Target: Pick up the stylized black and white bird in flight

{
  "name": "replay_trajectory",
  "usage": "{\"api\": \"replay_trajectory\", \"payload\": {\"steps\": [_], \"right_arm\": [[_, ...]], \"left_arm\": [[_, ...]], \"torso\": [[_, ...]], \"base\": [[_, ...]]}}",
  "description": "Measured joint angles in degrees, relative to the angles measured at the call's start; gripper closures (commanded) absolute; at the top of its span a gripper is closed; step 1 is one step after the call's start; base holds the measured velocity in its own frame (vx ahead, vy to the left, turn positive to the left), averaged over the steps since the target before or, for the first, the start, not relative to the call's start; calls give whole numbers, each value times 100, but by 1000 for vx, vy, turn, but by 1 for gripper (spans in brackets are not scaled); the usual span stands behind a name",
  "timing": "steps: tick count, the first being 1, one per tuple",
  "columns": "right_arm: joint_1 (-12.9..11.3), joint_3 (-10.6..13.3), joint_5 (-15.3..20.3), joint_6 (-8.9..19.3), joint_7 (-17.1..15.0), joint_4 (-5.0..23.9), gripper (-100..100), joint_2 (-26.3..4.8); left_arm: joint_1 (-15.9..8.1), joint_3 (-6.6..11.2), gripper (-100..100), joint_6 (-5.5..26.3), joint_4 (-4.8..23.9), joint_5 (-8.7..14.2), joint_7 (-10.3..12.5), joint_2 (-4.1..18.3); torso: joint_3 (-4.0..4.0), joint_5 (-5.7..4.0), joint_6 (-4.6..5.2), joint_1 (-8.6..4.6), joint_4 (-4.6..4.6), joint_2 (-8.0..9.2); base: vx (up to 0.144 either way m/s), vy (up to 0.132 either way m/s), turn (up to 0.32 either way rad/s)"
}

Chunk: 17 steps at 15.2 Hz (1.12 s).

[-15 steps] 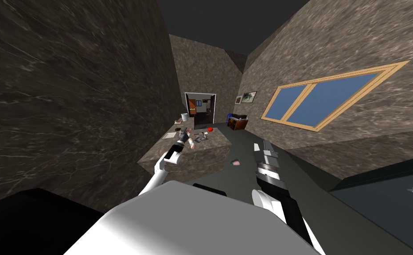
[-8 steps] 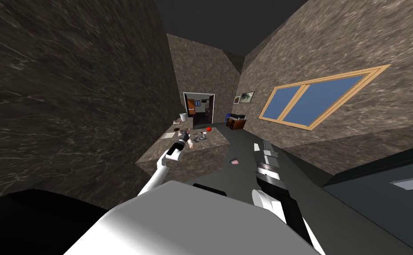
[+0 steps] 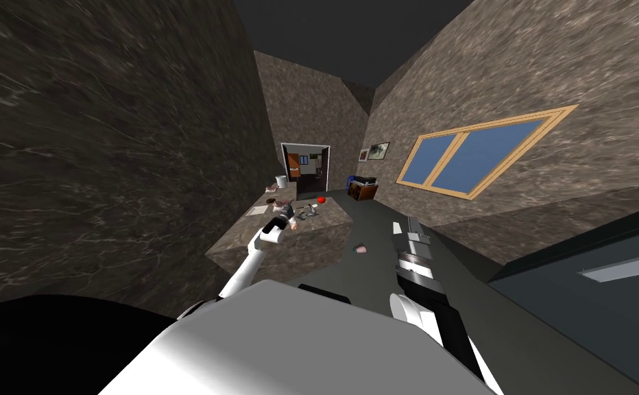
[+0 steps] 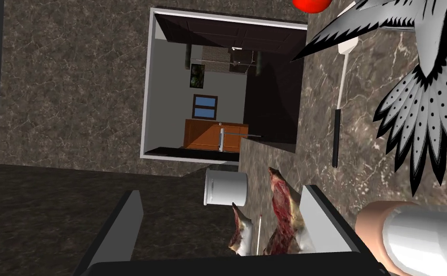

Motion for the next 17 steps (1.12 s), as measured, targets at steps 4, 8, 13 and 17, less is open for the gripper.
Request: {"api": "replay_trajectory", "payload": {"steps": [4,8,13,17], "right_arm": [[0,0,0,0,0,0,0,0],[0,0,0,0,0,0,0,0],[0,0,0,0,0,0,0,0],[0,0,0,0,0,0,0,0]], "left_arm": [[-288,69,-100,489,295,122,48,39],[-476,122,-100,946,491,198,75,35],[-845,218,-100,1586,867,338,124,60],[-1093,274,-100,2008,1180,434,143,72]], "torso": [[0,-1,0,-3,0,-1],[-1,0,-1,0,-1,-2],[-3,0,0,0,-1,-6],[-4,0,-1,3,-1,-8]], "base": [[-6,-19,-40],[1,-13,-34],[7,-15,-44],[12,-8,-23]]}}
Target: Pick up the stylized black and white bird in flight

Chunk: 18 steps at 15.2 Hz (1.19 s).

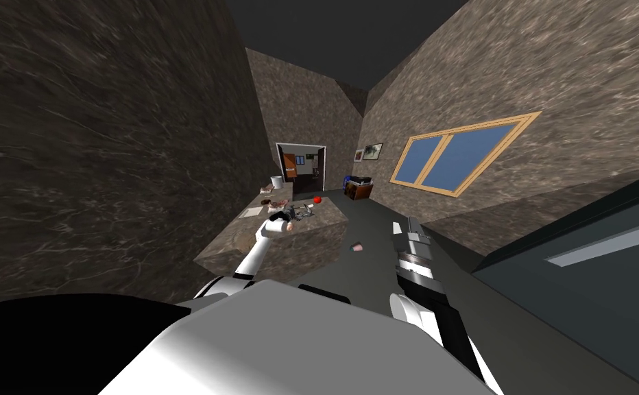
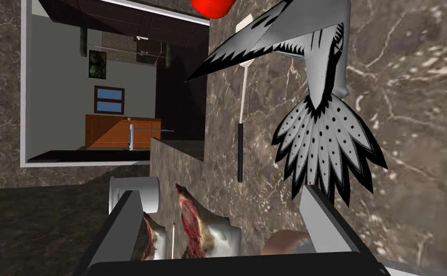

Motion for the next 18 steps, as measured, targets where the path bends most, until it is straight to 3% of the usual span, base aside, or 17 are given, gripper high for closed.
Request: {"api": "replay_trajectory", "payload": {"steps": [18], "right_arm": [[1,0,0,0,0,0,0,0]], "left_arm": [[-1089,381,-100,2012,1178,448,99,2]], "torso": [[-8,1,-2,7,-3,-13]], "base": [[26,2,-20]]}}
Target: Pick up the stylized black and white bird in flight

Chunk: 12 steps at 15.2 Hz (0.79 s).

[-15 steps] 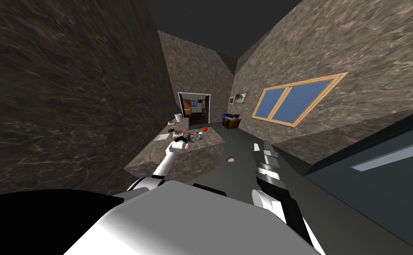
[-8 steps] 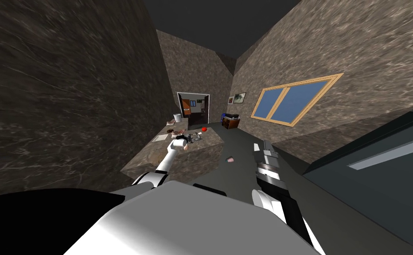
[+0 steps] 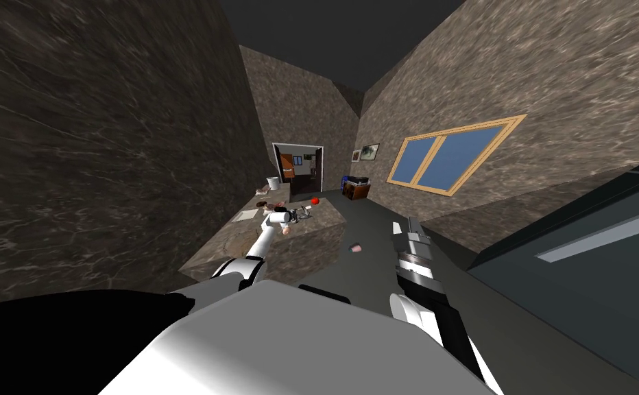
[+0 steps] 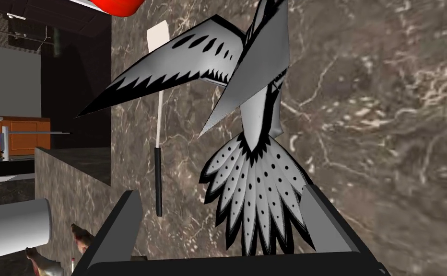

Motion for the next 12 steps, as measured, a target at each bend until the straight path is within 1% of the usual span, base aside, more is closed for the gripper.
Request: {"api": "replay_trajectory", "payload": {"steps": [7,9,12], "right_arm": [[0,0,0,0,0,0,0,0],[0,0,0,0,0,0,0,0],[0,0,0,0,0,0,0,0]], "left_arm": [[-400,159,-100,812,444,146,36,-34],[-553,223,-100,1020,638,215,27,-35],[-738,293,-100,1328,839,272,38,-48]], "torso": [[0,1,-1,3,0,1],[-1,1,-1,4,0,-2],[0,1,-1,6,0,-1]], "base": [[41,16,-11],[45,18,-7],[41,22,-4]]}}
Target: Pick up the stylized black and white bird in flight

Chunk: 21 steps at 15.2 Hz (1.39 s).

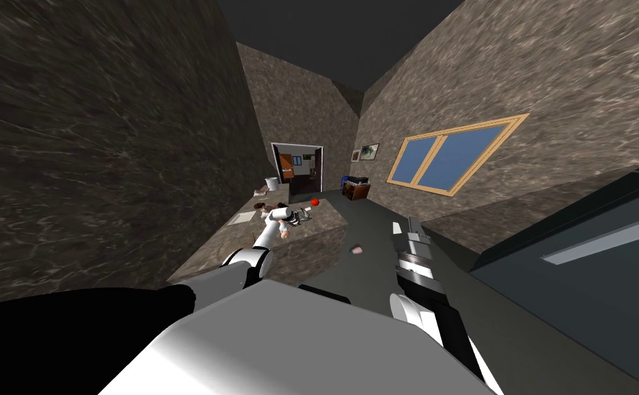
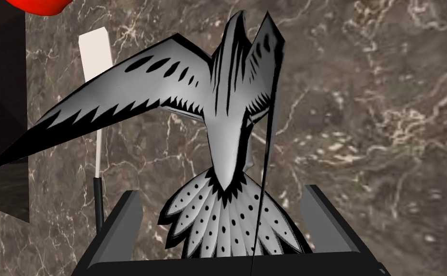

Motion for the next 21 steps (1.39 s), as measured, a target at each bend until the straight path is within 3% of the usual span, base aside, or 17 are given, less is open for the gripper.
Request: {"api": "replay_trajectory", "payload": {"steps": [17,21], "right_arm": [[0,0,0,0,0,0,0,0],[-1,0,0,0,0,0,0,0]], "left_arm": [[-853,443,-100,1711,916,346,38,-67],[-796,417,-100,1549,1036,321,12,-144]], "torso": [[6,0,0,-3,2,12],[10,-1,-1,-10,3,19]], "base": [[41,29,7],[1,-1,3]]}}
